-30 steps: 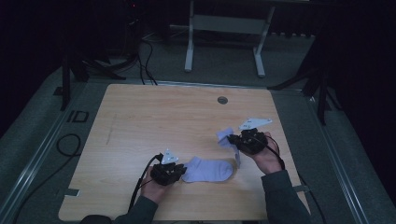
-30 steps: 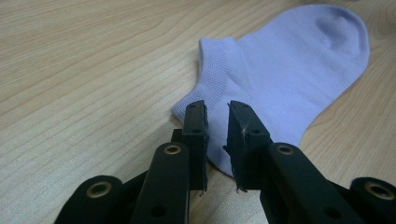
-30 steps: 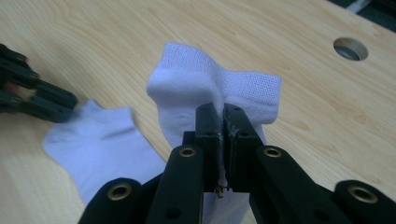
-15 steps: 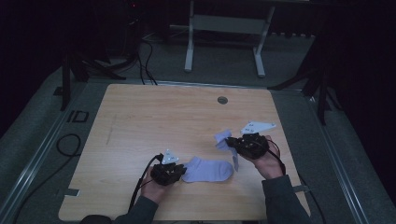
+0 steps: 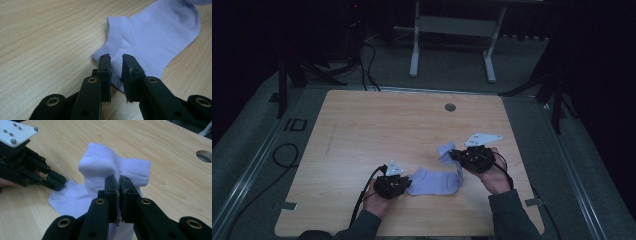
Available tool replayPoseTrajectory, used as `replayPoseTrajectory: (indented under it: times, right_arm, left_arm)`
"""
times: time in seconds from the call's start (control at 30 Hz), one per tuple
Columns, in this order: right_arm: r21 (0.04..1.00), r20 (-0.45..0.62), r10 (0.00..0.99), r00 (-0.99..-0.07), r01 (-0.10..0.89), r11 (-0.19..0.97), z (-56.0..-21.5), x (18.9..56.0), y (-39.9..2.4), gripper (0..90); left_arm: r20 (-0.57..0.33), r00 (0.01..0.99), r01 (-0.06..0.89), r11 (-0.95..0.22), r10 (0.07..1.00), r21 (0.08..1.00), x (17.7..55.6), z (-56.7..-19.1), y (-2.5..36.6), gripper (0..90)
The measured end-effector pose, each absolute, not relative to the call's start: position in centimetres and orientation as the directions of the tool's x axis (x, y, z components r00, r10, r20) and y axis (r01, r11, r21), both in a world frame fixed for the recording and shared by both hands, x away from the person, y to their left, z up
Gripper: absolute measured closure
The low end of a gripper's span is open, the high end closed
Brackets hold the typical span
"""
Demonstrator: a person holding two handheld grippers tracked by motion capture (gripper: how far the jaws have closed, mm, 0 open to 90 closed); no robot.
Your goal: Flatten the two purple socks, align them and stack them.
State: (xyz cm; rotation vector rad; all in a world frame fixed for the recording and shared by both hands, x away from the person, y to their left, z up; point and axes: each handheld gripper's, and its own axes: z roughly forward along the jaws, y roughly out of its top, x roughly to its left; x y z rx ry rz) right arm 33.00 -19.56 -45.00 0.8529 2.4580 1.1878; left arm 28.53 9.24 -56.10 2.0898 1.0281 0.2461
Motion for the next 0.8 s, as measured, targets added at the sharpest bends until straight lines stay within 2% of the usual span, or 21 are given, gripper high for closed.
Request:
replayPoseTrajectory:
  times: [0.8]
  right_arm:
    - [0.752,0.062,0.577,-0.814,0.418,0.509,-48.9,32.5,-16.3,85.6]
  left_arm:
    - [-0.154,0.655,0.591,-0.374,0.740,0.715,28.5,-56.2,9.1,77.2]
